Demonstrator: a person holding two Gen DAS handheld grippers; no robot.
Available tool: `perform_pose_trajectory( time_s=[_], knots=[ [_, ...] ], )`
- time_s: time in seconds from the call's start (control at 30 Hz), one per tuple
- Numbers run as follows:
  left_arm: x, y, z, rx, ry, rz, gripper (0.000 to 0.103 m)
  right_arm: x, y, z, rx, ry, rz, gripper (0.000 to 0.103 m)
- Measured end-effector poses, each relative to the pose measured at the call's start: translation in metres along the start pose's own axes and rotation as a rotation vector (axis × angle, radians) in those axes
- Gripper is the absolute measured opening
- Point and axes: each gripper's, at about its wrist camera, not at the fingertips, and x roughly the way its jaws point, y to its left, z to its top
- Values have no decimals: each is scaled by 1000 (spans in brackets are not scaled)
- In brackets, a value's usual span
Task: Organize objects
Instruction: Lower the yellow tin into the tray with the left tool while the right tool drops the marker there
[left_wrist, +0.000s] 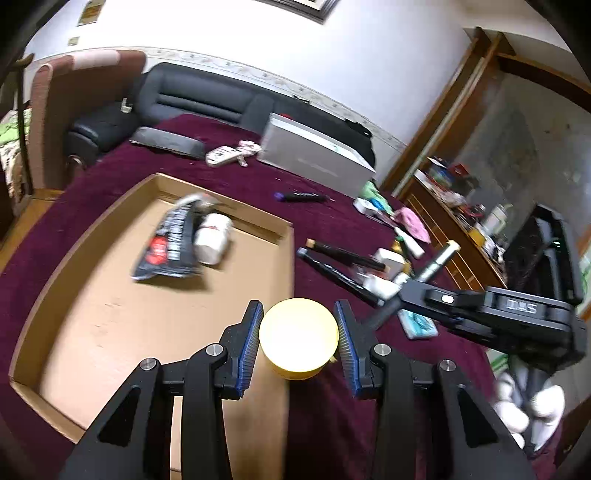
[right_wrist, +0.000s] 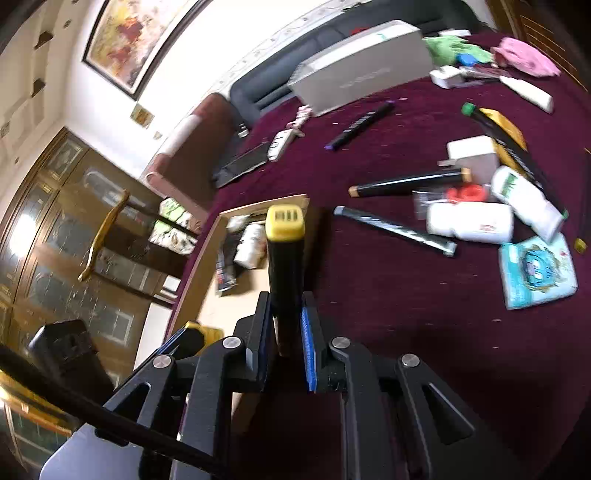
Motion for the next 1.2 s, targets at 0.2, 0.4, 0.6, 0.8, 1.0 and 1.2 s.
perform_pose_trajectory(
  time_s=[0.2, 0.4, 0.6, 0.8, 1.0, 1.2],
  knots=[
    [1, 29, 7, -16, -8, 56, 34, 22, 32, 4, -52, 64, 53, 13],
    [19, 42, 14, 10, 46, 100, 34, 66, 48, 10, -76, 139, 20, 13],
    [43, 55, 22, 18, 128, 123, 34, 109, 47, 22, -73, 179, -69, 13],
    [63, 68, 21, -4, 167, 139, 34, 142, 44, 41, -51, 212, -128, 13],
    [63, 75, 21, -54, 175, 128, 35, 167, 33, 46, -32, 248, -175, 13],
    [61, 77, 18, -78, 176, 109, 51, 171, 29, 45, -26, 244, -173, 15]
  ],
)
